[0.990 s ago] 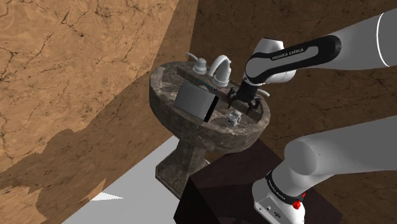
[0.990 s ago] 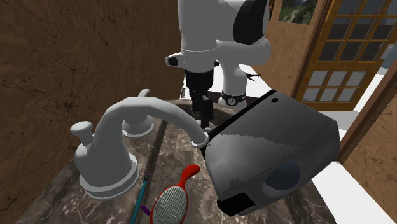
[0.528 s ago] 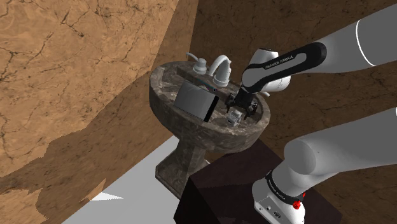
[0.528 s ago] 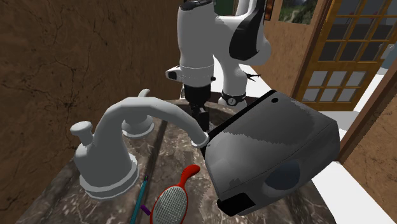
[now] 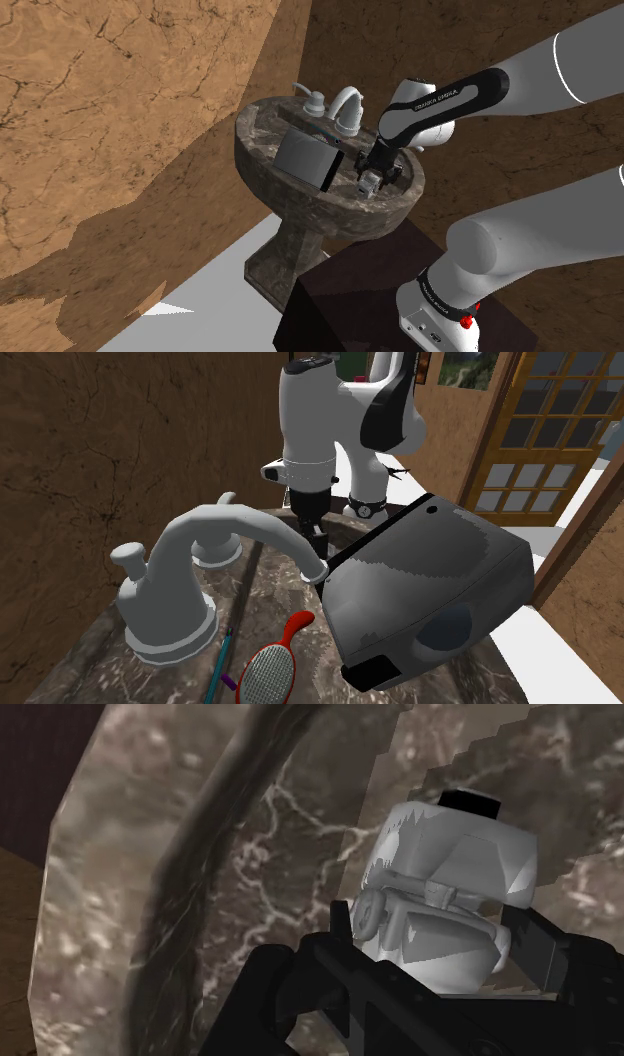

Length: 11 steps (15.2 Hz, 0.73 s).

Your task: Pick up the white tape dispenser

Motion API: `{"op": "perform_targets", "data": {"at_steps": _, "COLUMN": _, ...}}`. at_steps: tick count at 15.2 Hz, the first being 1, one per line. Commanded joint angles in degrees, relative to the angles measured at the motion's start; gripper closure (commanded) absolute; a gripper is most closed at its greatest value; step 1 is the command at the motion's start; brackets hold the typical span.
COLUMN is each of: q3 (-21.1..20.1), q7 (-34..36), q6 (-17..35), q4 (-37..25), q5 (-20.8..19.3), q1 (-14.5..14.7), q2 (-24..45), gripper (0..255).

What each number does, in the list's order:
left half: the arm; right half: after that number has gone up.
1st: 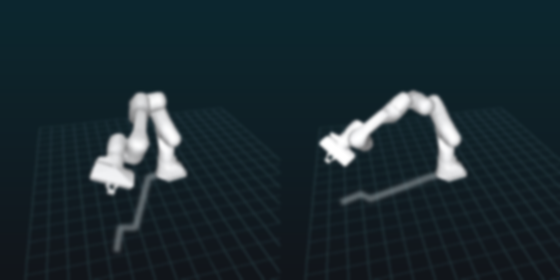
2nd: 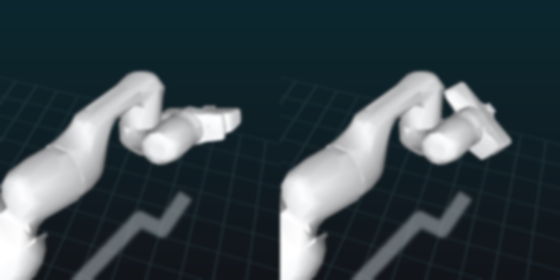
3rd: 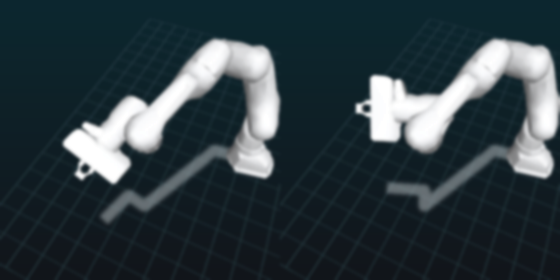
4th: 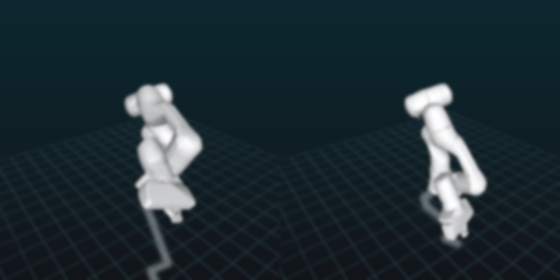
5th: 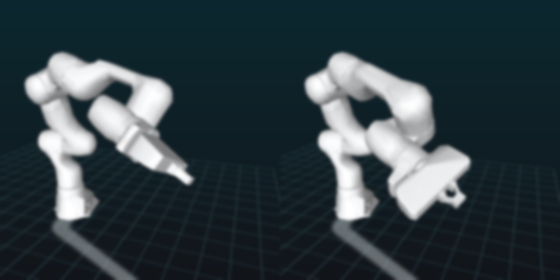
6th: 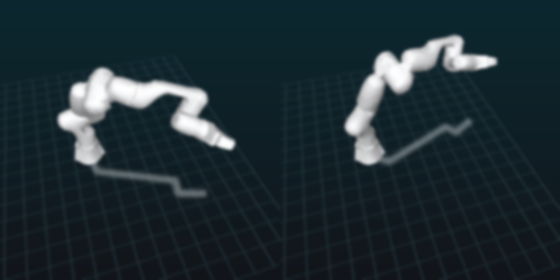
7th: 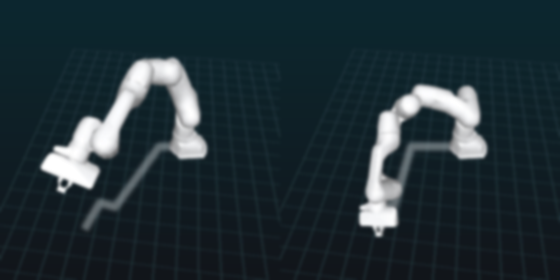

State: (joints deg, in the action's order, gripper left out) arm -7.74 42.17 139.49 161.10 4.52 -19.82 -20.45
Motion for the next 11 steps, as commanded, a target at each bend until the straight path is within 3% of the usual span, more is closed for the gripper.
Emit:
{"op": "perform_targets", "data": {"at_steps": 1, "q3": 0.0, "q7": 0.0, "q6": 0.0, "q4": 0.1, "q5": 0.0, "q1": 0.0, "q2": 0.1, "gripper": 255}}
{"op": "perform_targets", "data": {"at_steps": 4, "q3": 0.0, "q7": 0.0, "q6": 0.2, "q4": 0.1, "q5": 0.0, "q1": 0.0, "q2": 0.2, "gripper": 255}}
{"op": "perform_targets", "data": {"at_steps": 11, "q3": 0.4, "q7": -0.2, "q6": -7.2, "q4": -2.1, "q5": 0.0, "q1": 0.1, "q2": -4.9, "gripper": 255}}
